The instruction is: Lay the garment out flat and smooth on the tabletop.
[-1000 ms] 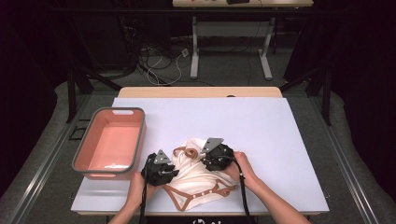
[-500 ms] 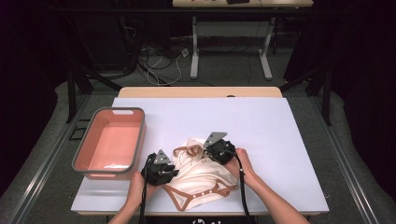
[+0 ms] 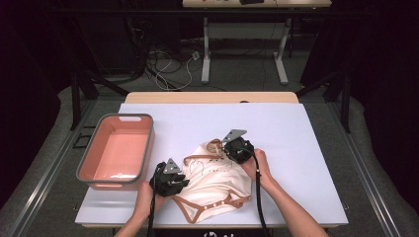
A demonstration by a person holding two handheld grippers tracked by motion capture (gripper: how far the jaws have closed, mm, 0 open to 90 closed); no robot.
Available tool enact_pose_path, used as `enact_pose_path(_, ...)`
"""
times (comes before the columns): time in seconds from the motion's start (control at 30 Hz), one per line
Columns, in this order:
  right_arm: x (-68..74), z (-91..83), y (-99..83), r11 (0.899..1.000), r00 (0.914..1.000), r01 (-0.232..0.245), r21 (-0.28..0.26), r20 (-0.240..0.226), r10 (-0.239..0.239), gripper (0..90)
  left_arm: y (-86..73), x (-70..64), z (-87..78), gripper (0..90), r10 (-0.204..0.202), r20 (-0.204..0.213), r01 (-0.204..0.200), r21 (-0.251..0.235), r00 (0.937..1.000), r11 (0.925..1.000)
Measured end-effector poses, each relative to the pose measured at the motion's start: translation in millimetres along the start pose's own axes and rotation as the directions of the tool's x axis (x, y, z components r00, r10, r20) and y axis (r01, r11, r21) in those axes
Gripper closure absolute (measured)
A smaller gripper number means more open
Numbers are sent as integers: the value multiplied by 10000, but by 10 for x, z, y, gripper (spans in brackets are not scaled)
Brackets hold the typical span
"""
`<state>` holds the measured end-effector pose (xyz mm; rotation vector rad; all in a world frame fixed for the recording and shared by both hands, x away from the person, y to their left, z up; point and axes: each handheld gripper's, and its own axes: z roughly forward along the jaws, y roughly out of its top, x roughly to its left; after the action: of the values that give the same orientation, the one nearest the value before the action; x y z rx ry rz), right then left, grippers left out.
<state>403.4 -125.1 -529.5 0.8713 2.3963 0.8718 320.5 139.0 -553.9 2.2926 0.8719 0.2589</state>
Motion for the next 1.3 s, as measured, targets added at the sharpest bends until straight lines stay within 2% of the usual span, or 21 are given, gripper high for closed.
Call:
enact_pose_path(0.07,-21,17,-2,9999,9999,-130,13,45,130,864,1,-3,0,709,19,-10,-19,6,10000,10000)
enact_pose_path(0.1,-48,28,-1,9993,9994,-355,67,36,355,864,2,-3,0,709,20,-8,-19,9,10000,10000)
enact_pose_path(0.13,-108,55,0,9969,9969,-780,51,70,779,859,5,0,1,709,19,4,-19,16,10000,10000)
enact_pose_path(0.17,-137,73,1,9961,9961,-879,95,97,878,857,5,0,1,709,19,4,-19,16,10000,10000)
enact_pose_path(0.37,-241,181,-26,9908,9910,-1297,391,375,1282,810,6,0,2,709,25,4,-25,25,10000,10000)
enact_pose_path(0.4,-269,220,-40,9889,9890,-1409,481,519,1384,778,6,-1,2,708,36,-2,-36,32,10000,10000)
enact_pose_path(0.43,-269,220,-40,9889,9890,-1409,481,519,1384,778,7,-2,2,708,38,-4,-38,37,10000,10000)
enact_pose_path(0.6,-325,205,-50,9838,9816,-1732,457,899,1686,662,28,-18,6,688,179,-175,-177,139,9997,9997)
enact_pose_path(0.63,-361,180,-63,9787,9776,-2007,436,740,1971,636,42,-22,7,652,176,-335,-169,209,9993,9996)
enact_pose_path(0.67,-361,180,-63,9787,9776,-2007,436,740,1971,636,42,-22,7,633,176,-335,-169,209,9993,9996)
enact_pose_path(0.7,-391,147,-84,9739,9741,-2224,445,520,2201,599,53,-20,7,618,203,-424,-192,258,9989,9995)
enact_pose_path(0.73,-391,147,-84,9739,9741,-2224,445,520,2201,599,53,-20,7,593,203,-424,-192,258,9989,9995)
enact_pose_path(0.77,-406,112,-112,9715,9728,-2314,522,217,2305,556,57,-18,8,554,171,-477,-160,251,9987,9996)
enact_pose_path(0.97,-422,-1,-194,9738,9750,-2204,552,-165,2216,485,90,-21,46,410,78,-817,-63,192,9966,9998)
enact_pose_path(1.0,-423,-37,-238,9752,9768,-2103,697,-274,2126,458,100,-26,52,382,59,-851,-45,167,9964,9999)
enact_pose_path(1.07,-417,-50,-262,9765,9783,-2028,729,-280,2053,449,124,-36,63,374,41,-879,-32,108,9961,9999)
enact_pose_path(1.1,-411,-80,-303,9780,9816,-1857,952,-262,1890,431,137,-41,64,371,35,-881,-27,85,9961,10000)
enact_pose_path(1.3,-436,-128,-424,9743,9787,-1983,1070,-316,2026,423,187,-70,81,380,240,-1179,-238,30,9927,9997)
